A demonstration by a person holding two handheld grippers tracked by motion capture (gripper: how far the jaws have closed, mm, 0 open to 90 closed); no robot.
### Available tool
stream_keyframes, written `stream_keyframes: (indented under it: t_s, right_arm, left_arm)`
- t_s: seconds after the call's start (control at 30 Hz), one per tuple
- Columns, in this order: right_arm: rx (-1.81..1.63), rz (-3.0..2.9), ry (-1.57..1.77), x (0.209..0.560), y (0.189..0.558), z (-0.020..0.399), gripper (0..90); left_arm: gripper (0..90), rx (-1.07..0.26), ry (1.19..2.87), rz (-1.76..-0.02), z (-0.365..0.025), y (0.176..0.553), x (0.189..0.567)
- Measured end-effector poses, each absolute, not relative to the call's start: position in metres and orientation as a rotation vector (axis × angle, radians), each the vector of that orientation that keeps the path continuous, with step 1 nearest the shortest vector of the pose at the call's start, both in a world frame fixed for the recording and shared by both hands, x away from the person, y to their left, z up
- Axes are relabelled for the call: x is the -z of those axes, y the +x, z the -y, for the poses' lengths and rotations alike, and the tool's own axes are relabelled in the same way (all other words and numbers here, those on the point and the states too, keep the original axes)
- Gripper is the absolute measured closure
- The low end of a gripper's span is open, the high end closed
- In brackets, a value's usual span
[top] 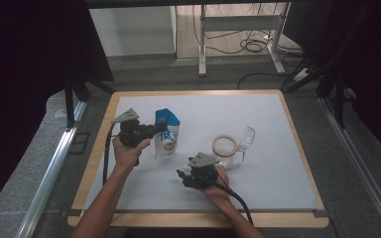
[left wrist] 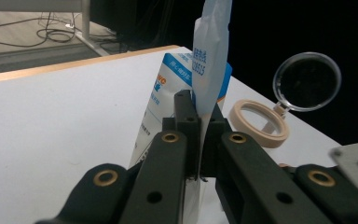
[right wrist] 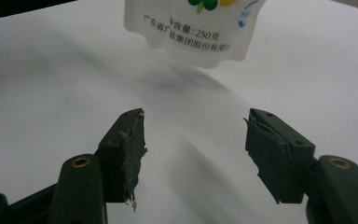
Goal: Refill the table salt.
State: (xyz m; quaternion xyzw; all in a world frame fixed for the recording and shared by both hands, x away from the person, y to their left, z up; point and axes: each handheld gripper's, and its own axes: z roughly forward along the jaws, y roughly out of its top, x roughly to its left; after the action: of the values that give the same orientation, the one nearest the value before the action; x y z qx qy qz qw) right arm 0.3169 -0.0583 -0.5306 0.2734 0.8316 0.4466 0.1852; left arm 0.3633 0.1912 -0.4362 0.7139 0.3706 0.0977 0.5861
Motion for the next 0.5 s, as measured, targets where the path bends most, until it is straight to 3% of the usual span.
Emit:
stream_keyframes:
  t_s: [0.5]
  right_arm:
    - [-1.162,-2.244,0.795,0.533,0.330,0.034,32.1]
  left_arm:
    - [90.0,-0.186,1.657,-0.804,-0.177,0.340,0.414]
